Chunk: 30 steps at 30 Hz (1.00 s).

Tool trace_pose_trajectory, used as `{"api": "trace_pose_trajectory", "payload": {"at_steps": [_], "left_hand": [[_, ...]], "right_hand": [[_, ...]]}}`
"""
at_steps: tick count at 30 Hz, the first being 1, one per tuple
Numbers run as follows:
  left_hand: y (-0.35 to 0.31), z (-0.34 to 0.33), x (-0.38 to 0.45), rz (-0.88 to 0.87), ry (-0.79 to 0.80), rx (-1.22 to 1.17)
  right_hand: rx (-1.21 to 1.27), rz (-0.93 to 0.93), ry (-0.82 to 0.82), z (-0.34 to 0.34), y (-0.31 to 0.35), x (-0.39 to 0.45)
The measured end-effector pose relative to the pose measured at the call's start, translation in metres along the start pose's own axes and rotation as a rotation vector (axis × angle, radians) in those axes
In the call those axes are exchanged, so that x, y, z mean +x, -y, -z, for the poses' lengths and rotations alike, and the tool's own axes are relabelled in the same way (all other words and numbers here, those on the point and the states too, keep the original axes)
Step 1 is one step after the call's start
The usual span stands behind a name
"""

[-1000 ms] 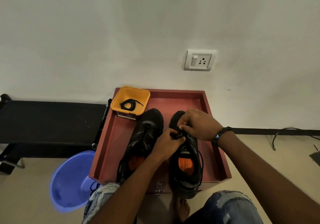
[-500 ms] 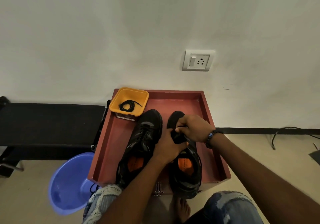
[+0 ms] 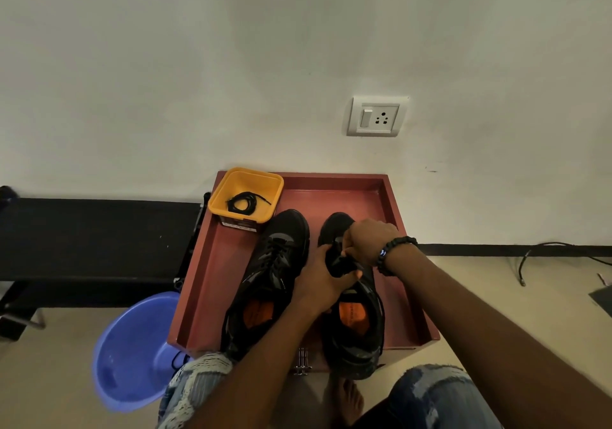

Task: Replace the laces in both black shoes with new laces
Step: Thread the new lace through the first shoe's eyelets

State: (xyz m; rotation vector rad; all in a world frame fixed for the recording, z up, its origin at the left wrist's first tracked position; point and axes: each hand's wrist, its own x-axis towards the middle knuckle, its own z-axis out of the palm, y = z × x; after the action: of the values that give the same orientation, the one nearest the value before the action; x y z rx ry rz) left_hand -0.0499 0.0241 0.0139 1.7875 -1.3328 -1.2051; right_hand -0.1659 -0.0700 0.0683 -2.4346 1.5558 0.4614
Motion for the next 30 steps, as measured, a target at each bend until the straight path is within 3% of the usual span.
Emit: {"api": "trace_pose_trajectory", "payload": {"at_steps": [3, 6, 9, 10, 12, 16, 18, 20, 22, 24, 26, 30], "left_hand": [[0.000, 0.001, 0.001, 0.022, 0.009, -0.051], [0.001, 0.002, 0.001, 0.056, 0.017, -0.085], [-0.001, 0.000, 0.000, 0.064, 0.018, -0.058], [-0.001, 0.000, 0.001, 0.065, 0.018, -0.046], [-0.002, -0.001, 0.001, 0.081, 0.023, -0.053], [-0.001, -0.003, 0.001, 0.066, 0.016, -0.064], [-0.001, -0.004, 0.001, 0.073, 0.008, -0.056], [-0.001, -0.004, 0.002, 0.081, 0.006, -0.059], [0.001, -0.002, 0.003, 0.088, -0.006, -0.069], [0.002, 0.001, 0.004, 0.122, -0.015, -0.093], [0.001, 0.001, 0.006, 0.126, -0.007, -0.102], [0.000, -0.006, 0.007, 0.109, -0.025, -0.082]], "right_hand": [[0.175, 0.036, 0.070, -0.001, -0.004, 0.006], [0.644, 0.042, 0.147, -0.003, -0.012, 0.003], [1.022, -0.024, 0.101, -0.015, -0.017, -0.004], [0.995, -0.022, 0.050, -0.019, -0.018, -0.005], [0.700, 0.016, -0.028, -0.021, -0.016, -0.004], [0.094, 0.007, -0.014, -0.004, 0.003, -0.002], [-0.080, 0.048, -0.044, 0.004, 0.010, 0.003], [0.218, 0.083, -0.005, 0.010, 0.009, 0.003], [0.885, 0.084, 0.087, 0.014, 0.001, -0.003], [1.230, 0.050, 0.065, 0.011, -0.014, -0.010], [1.167, 0.023, 0.022, 0.004, -0.027, -0.012], [0.682, 0.056, -0.002, 0.000, -0.030, -0.008]]}}
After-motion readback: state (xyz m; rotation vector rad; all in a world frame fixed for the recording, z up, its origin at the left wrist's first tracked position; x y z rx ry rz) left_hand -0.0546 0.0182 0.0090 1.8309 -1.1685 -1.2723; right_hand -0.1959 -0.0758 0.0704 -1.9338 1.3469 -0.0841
